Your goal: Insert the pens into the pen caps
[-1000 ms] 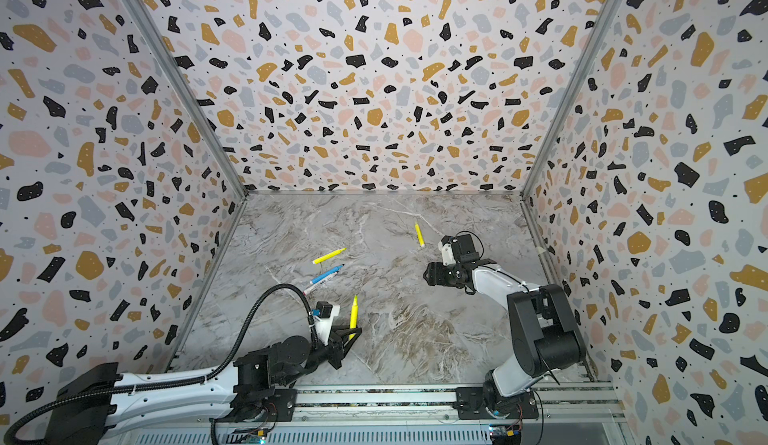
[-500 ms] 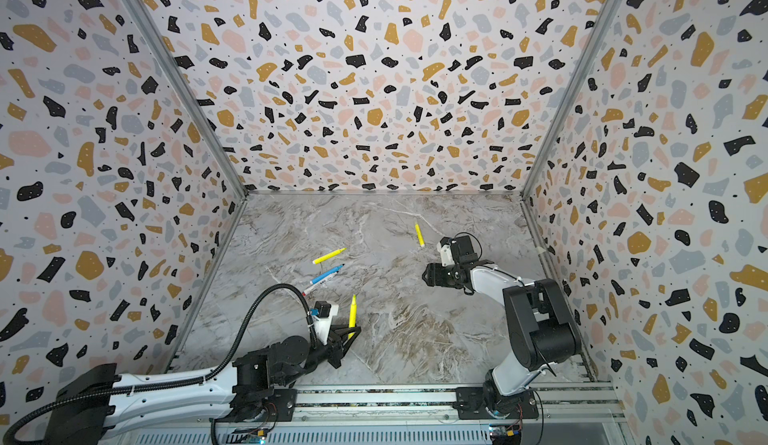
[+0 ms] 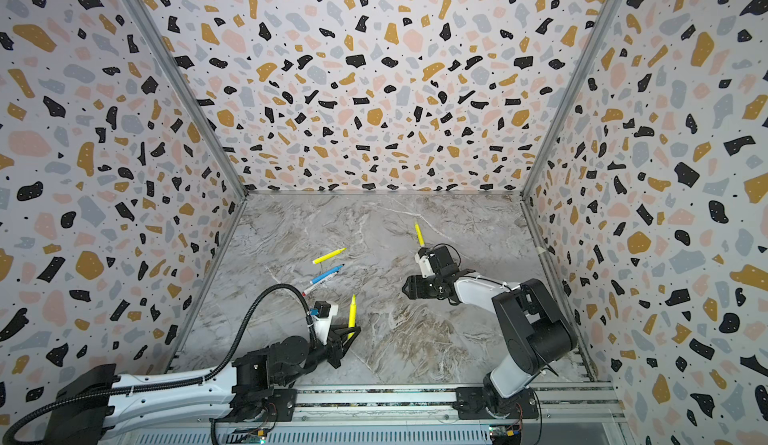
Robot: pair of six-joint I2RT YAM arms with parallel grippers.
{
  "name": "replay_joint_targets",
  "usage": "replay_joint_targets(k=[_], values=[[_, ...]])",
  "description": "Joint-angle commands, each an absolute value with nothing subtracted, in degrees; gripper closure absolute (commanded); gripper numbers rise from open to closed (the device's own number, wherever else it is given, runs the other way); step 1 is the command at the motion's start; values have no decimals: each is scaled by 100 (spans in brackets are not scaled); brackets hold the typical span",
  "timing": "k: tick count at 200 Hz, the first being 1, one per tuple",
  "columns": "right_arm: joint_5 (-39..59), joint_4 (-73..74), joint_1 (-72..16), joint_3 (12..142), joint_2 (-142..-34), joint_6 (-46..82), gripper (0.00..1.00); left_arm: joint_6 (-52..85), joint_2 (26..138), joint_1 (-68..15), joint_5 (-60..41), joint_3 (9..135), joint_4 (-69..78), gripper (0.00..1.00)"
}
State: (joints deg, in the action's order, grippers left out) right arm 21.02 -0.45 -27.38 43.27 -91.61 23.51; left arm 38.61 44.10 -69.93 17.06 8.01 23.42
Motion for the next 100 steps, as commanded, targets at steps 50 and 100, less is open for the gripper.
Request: replay_joint_targets(k=[50,100], values=[[2348,151,-3102,4656,-9157,2448,31,3922,4072,-7014,1890,677,2271,100],[1904,-89,-3063,4877,-8911,2295,31,3929,3801,-7014,2000,633,2093,100]])
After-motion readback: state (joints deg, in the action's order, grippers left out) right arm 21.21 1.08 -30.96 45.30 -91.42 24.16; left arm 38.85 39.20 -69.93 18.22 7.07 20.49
